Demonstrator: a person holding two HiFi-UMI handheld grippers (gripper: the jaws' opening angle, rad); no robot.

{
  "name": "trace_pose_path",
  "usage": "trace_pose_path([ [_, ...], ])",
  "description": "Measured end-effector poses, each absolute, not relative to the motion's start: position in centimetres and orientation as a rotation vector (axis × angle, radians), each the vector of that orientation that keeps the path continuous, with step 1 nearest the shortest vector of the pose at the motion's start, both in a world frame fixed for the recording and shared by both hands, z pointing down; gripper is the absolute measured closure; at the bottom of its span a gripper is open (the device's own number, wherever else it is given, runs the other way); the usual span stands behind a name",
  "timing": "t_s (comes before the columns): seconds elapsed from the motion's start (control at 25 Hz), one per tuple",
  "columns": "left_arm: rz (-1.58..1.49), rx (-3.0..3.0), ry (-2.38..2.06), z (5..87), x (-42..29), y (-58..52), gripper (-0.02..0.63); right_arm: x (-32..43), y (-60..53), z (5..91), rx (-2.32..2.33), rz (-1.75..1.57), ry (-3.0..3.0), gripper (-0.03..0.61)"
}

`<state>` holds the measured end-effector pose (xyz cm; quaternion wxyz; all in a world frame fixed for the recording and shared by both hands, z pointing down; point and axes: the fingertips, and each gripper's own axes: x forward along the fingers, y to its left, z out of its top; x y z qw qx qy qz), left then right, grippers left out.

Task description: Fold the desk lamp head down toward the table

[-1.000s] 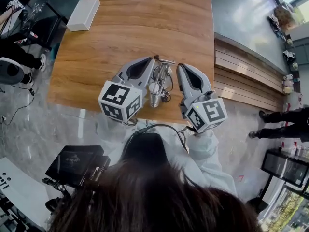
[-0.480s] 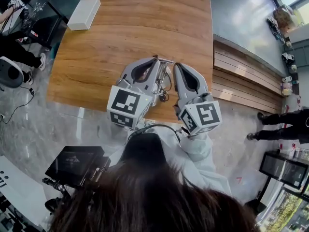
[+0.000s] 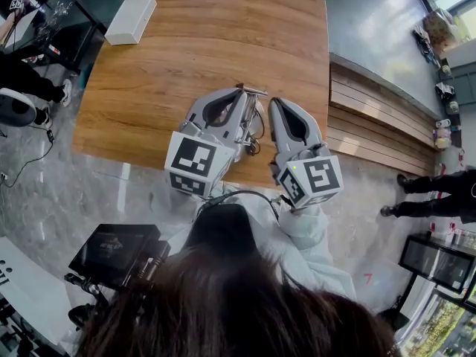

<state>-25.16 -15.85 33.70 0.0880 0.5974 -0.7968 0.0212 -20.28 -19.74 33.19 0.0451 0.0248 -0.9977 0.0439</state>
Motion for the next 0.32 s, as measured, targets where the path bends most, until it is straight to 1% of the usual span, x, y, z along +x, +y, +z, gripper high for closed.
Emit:
trace_pose_path([
  [0.32,0.074,1.755,-2.385,34.20,-25.66,-15.55,0.611,-20.43,-19.70,33.91,0.060,0.138,-3.028,0.578],
])
